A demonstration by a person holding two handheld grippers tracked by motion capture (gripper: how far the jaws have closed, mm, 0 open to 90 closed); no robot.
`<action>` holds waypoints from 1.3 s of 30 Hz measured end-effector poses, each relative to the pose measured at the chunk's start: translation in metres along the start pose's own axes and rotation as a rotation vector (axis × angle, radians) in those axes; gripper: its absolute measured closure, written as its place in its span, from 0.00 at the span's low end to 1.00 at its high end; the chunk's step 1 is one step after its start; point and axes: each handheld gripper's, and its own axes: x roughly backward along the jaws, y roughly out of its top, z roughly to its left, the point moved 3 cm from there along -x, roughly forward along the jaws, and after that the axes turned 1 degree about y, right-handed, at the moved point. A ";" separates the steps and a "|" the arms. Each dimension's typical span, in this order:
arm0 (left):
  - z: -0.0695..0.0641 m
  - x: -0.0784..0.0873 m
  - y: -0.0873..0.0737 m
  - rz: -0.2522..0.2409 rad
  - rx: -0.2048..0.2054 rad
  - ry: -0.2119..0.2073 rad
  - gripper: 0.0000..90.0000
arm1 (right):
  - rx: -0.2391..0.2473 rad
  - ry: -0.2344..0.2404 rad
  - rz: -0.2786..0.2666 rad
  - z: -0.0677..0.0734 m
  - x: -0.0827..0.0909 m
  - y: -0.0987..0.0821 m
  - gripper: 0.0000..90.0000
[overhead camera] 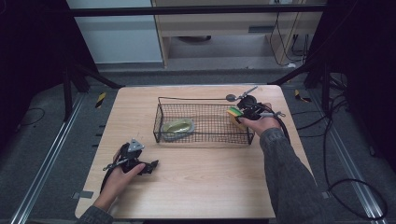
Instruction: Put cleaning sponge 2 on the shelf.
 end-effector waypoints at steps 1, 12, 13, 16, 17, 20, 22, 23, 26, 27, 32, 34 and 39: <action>0.000 0.000 0.000 0.002 -0.002 0.000 0.00 | 0.005 0.001 -0.002 0.001 0.001 0.000 0.65; 0.000 0.000 0.000 0.002 -0.002 0.000 0.00 | 0.001 0.034 -0.013 0.008 0.004 0.001 0.67; 0.000 0.000 0.000 0.002 -0.002 0.000 0.00 | 0.001 0.036 -0.015 0.009 0.003 0.001 0.67; 0.000 0.000 0.000 0.002 -0.002 0.000 0.00 | 0.005 0.051 -0.010 0.013 0.003 0.000 0.65; 0.000 0.000 0.000 0.002 -0.003 0.000 0.00 | 0.006 0.054 -0.007 0.015 0.002 0.000 0.65; 0.000 0.000 0.000 0.002 -0.003 0.000 0.00 | 0.007 0.075 -0.005 0.018 0.001 -0.001 0.62; 0.000 0.000 0.000 0.002 -0.003 0.000 0.00 | 0.005 0.084 -0.009 0.020 0.002 -0.002 0.59; 0.000 0.000 0.000 0.002 -0.002 0.000 0.00 | 0.007 0.083 -0.008 0.020 0.002 -0.002 0.58; 0.000 0.000 0.000 0.002 -0.003 0.000 0.00 | 0.004 0.084 -0.010 0.021 0.003 -0.003 0.56; 0.000 0.000 0.000 0.002 -0.003 0.000 0.00 | 0.005 0.084 -0.010 0.021 0.003 -0.003 0.56; 0.000 0.000 0.000 0.003 -0.003 0.000 0.00 | -0.003 0.078 -0.014 0.019 0.005 -0.005 0.52; 0.000 0.000 0.000 0.003 -0.003 0.000 0.00 | -0.007 0.073 -0.016 0.017 0.006 -0.005 0.51; 0.000 0.000 0.000 0.002 -0.002 0.000 0.00 | -0.029 0.070 -0.034 0.014 0.009 -0.005 0.46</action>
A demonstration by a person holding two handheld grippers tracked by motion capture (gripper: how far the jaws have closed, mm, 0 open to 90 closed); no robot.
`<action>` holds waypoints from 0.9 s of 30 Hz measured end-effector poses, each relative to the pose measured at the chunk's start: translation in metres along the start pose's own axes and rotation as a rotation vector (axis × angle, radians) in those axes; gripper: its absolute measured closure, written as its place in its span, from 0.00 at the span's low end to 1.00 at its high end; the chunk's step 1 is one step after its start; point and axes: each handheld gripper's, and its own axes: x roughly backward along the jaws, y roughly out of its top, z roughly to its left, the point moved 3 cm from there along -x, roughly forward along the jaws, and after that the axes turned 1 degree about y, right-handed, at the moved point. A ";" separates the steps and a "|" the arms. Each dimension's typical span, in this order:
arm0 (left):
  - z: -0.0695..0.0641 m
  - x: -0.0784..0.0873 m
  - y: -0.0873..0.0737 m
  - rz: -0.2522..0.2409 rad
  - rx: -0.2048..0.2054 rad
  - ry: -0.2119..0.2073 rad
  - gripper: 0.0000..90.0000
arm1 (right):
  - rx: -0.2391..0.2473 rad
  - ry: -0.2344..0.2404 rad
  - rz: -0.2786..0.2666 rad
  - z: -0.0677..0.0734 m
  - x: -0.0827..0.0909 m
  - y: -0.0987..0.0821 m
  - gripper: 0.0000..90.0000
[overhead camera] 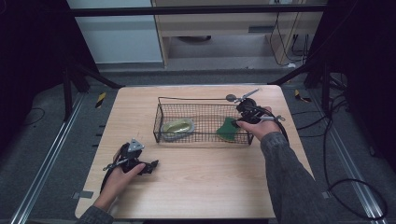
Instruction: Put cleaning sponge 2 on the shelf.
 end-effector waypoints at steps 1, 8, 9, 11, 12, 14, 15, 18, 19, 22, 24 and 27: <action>0.000 0.000 0.000 0.000 0.000 0.000 0.00 | -0.006 -0.004 -0.005 -0.001 0.001 0.000 0.45; 0.000 0.000 0.000 0.000 0.000 0.000 0.00 | -0.059 -0.019 -0.029 -0.008 0.008 -0.002 0.31; 0.000 0.000 0.000 0.000 0.000 0.000 0.00 | -0.066 -0.022 -0.031 -0.008 0.009 -0.003 0.29; 0.000 0.000 0.000 0.000 0.000 0.000 0.00 | -0.073 -0.029 -0.034 -0.010 0.011 -0.005 0.23; 0.000 0.000 0.000 0.000 0.000 0.000 0.00 | -0.077 -0.034 -0.036 -0.010 0.012 -0.005 0.22; 0.000 0.000 0.000 0.000 0.000 0.000 0.00 | -0.086 -0.040 -0.049 -0.011 0.015 -0.007 0.17; 0.000 0.000 0.000 0.000 0.000 0.000 0.00 | -0.091 -0.044 -0.055 -0.012 0.017 -0.008 0.16; 0.000 0.000 0.000 0.000 0.001 0.000 0.00 | -0.106 -0.052 -0.069 -0.014 0.021 -0.011 0.12; 0.000 0.000 0.000 0.000 0.000 0.001 0.00 | -0.109 -0.054 -0.068 -0.015 0.022 -0.012 0.11; 0.000 0.000 0.000 0.000 0.000 0.001 0.00 | -0.121 -0.070 -0.082 -0.018 0.027 -0.016 0.09; 0.000 0.000 0.000 0.000 0.001 0.001 0.00 | -0.133 -0.077 -0.092 -0.021 0.030 -0.019 0.08; 0.000 0.000 0.000 0.000 0.000 0.001 0.00 | -0.154 -0.099 -0.107 -0.025 0.035 -0.022 0.08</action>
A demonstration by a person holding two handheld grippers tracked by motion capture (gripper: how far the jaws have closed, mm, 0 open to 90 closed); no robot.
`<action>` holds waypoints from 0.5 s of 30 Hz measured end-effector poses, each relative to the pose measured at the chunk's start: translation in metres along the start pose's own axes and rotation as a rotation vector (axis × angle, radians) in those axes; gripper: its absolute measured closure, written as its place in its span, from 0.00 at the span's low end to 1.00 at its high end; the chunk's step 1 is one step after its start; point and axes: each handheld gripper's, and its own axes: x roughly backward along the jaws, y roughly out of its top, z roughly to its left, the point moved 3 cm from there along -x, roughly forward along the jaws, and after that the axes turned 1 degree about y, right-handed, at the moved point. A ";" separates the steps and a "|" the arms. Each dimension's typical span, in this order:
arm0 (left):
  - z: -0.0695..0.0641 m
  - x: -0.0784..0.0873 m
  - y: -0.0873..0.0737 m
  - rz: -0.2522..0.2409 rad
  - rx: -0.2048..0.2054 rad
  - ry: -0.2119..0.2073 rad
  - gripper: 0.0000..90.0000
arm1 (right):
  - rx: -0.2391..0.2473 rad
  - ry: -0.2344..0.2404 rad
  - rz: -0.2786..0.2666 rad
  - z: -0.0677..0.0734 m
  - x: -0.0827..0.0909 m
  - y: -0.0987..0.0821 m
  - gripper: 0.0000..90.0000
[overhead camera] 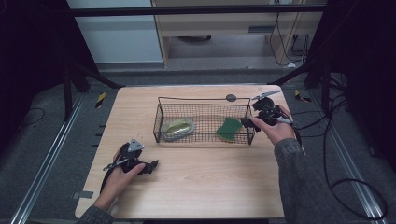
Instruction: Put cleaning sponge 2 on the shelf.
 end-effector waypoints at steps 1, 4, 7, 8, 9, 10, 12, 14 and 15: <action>0.000 0.000 0.000 0.000 0.000 0.000 0.00 | -0.006 -0.005 -0.006 -0.002 0.002 -0.001 0.07; 0.000 0.000 0.000 0.000 0.000 0.000 0.00 | -0.022 -0.022 -0.025 -0.006 0.008 -0.004 0.07; 0.000 0.000 0.000 0.000 0.000 0.000 0.00 | -0.028 -0.033 -0.046 -0.008 0.014 -0.010 0.07; 0.000 0.000 0.000 0.000 -0.001 0.000 0.00 | -0.033 -0.037 -0.052 -0.008 0.016 -0.012 0.07; 0.000 0.000 0.000 0.000 -0.001 0.000 0.00 | -0.040 -0.039 -0.058 -0.009 0.017 -0.014 0.07; 0.000 0.000 0.000 0.000 0.000 0.000 0.00 | -0.044 -0.040 -0.061 -0.010 0.019 -0.017 0.07; 0.000 0.000 0.000 0.000 -0.001 0.000 0.00 | -0.043 -0.045 -0.070 -0.011 0.024 -0.022 0.07; 0.000 0.000 0.000 0.000 0.000 0.000 0.00 | -0.050 -0.056 -0.086 -0.013 0.031 -0.028 0.07; 0.000 0.000 0.000 0.000 -0.001 0.000 0.00 | -0.053 -0.062 -0.095 -0.015 0.034 -0.031 0.07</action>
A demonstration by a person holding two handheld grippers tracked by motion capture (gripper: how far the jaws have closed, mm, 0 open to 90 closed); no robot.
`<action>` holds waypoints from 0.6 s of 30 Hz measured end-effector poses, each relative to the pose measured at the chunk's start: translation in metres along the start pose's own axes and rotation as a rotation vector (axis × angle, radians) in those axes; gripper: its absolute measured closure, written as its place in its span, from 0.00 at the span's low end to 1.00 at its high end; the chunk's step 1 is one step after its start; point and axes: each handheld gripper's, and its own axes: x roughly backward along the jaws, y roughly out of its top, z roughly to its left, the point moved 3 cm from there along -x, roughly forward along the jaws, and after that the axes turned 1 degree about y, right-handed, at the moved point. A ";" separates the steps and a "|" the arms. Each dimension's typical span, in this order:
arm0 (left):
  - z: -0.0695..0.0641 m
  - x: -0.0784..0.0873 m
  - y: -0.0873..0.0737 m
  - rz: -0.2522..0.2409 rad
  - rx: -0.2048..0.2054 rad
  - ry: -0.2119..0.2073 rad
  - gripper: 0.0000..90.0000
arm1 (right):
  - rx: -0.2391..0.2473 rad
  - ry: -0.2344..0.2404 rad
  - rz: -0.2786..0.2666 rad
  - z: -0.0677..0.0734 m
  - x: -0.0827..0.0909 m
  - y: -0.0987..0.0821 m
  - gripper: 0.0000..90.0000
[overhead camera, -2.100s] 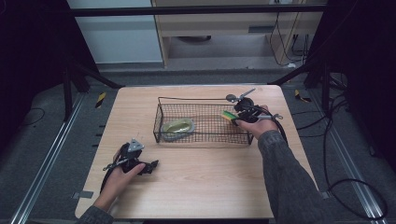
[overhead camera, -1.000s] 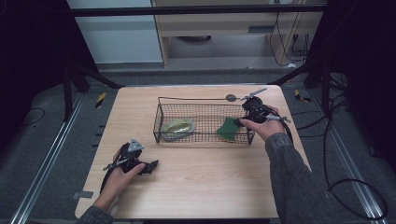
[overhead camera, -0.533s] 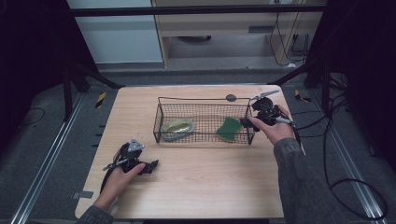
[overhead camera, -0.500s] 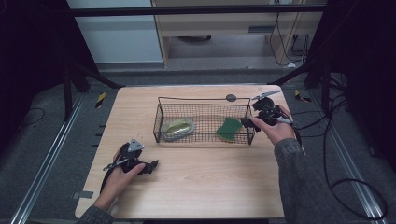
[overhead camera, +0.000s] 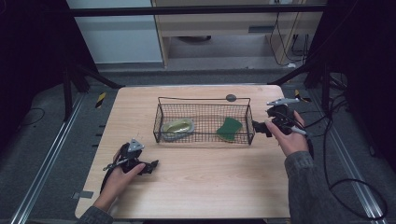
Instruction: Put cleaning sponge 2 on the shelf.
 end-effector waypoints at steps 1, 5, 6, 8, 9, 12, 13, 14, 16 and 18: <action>0.000 0.000 0.000 0.000 0.000 0.000 0.00 | -0.006 -0.004 -0.010 -0.002 0.003 -0.003 0.07; 0.000 0.000 0.000 0.000 0.000 0.000 0.00 | -0.033 -0.008 -0.014 -0.006 0.010 -0.021 0.08; 0.000 0.000 0.000 0.000 0.000 0.000 0.00 | -0.031 -0.009 -0.005 -0.007 0.011 -0.026 0.09; 0.000 0.000 0.000 0.000 0.000 0.000 0.00 | -0.022 -0.004 0.003 -0.007 0.012 -0.038 0.14; 0.000 0.000 0.000 0.000 0.000 0.000 0.00 | -0.016 0.008 0.006 -0.006 0.013 -0.044 0.13; 0.000 0.000 0.000 -0.001 0.001 0.000 0.00 | -0.016 0.044 0.017 -0.004 0.010 -0.061 0.13; 0.000 0.000 0.000 0.000 0.001 0.000 0.00 | -0.011 0.049 0.025 -0.003 0.008 -0.067 0.12; 0.000 0.000 0.000 0.000 0.000 0.000 0.00 | -0.008 0.060 0.035 -0.002 0.005 -0.072 0.11; 0.000 0.000 0.000 -0.001 0.001 0.000 0.00 | -0.001 0.064 0.047 0.000 -0.003 -0.082 0.10; 0.000 0.000 0.000 0.000 0.000 0.000 0.00 | 0.001 0.067 0.058 0.002 -0.012 -0.090 0.10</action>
